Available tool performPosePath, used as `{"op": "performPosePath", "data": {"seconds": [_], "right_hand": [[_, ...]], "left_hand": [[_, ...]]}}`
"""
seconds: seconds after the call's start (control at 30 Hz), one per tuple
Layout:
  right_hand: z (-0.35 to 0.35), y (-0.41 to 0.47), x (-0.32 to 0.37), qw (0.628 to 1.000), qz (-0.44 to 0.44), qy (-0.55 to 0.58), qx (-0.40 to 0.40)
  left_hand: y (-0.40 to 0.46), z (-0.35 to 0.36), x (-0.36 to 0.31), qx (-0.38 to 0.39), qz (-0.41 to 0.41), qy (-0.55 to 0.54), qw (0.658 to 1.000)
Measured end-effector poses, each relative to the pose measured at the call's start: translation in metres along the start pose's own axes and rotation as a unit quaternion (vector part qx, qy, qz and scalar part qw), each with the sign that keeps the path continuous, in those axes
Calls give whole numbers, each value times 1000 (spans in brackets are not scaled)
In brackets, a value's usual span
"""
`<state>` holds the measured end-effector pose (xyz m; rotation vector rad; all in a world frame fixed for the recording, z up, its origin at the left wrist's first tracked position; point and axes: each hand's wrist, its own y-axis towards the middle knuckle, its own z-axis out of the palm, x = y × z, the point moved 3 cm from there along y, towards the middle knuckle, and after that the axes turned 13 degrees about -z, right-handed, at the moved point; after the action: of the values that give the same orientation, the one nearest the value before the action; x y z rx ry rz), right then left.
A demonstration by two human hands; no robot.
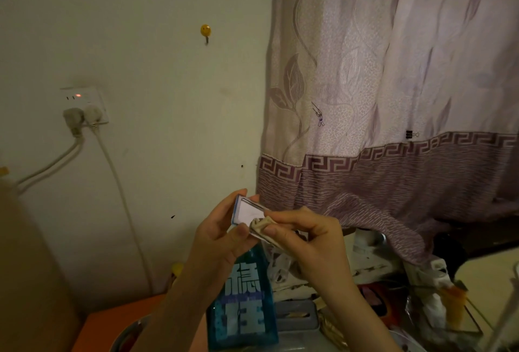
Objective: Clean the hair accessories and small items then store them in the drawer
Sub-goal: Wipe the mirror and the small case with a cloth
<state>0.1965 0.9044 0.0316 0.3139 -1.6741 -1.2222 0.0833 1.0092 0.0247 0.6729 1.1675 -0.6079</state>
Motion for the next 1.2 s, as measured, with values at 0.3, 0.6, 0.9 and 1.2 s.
{"op": "performPosePath", "data": {"seconds": [0.3, 0.6, 0.9, 1.2], "right_hand": [[-8, -3, -6, 998, -24, -56, -35], [-33, 1, -10, 983, 123, 40, -132], [-44, -17, -32, 955, 289, 42, -52], [-37, -32, -27, 942, 301, 143, -37]], "left_hand": [[-2, 7, 2, 24, -20, 10, 999], [-3, 2, -2, 45, -34, 20, 998], [1, -6, 6, 91, -81, 8, 993], [4, -16, 17, 111, -130, -40, 984]]}}
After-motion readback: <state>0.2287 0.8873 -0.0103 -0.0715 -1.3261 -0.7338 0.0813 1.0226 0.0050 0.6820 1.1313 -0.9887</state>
